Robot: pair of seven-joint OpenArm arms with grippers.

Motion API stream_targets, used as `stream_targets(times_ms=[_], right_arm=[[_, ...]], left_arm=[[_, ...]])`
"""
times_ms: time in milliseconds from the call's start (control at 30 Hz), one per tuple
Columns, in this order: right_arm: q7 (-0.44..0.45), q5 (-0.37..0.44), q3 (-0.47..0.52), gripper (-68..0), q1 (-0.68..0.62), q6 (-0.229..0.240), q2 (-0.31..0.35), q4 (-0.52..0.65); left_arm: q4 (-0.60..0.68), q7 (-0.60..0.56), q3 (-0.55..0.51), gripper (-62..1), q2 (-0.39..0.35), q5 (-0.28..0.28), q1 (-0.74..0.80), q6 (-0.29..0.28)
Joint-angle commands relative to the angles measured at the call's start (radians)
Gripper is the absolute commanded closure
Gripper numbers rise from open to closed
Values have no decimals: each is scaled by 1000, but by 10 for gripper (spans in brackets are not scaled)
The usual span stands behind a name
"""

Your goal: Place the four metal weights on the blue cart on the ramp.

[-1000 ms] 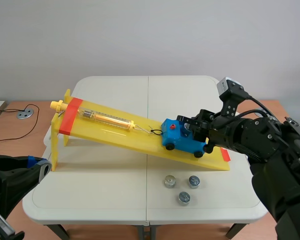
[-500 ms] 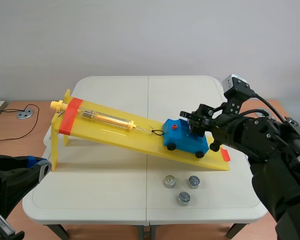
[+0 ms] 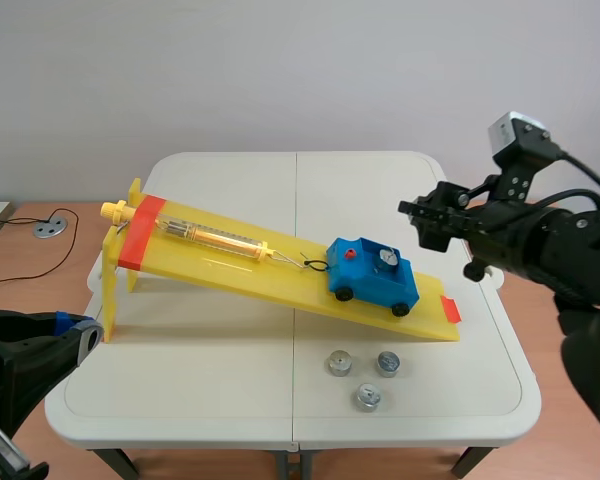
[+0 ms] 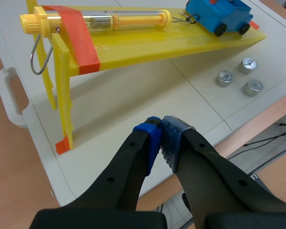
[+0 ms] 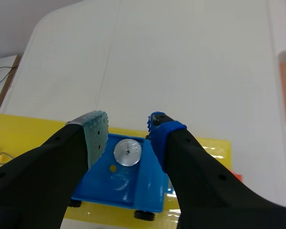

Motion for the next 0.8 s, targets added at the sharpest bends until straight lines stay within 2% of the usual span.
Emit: stream_targets(times_ms=[0,167,333,500,600,767], right_arm=[[103,48,14,-221,37,68,100,166],[61,80,14,-236,-61,130,208,268],[45,102,14,-236,-179,157,325,369],[41,128,14,-235,-297,222,425,456],[40,129,14,-235,-351,251,464,491],[37,151,11,-235,-409,252,474,496]], left_arm=[[81,-103,-8,-27,8,-59,-8,-28],[81,-103,-8,-27,8,-59,-8,-28],[81,-104,-8,-27,8,-59,-8,-28],[81,-104,-8,-27,8,-59,-8,-28],[81,-104,-8,-27,8,-59,-8,-28],[81,-104,-8,-27,8,-59,-8,-28]])
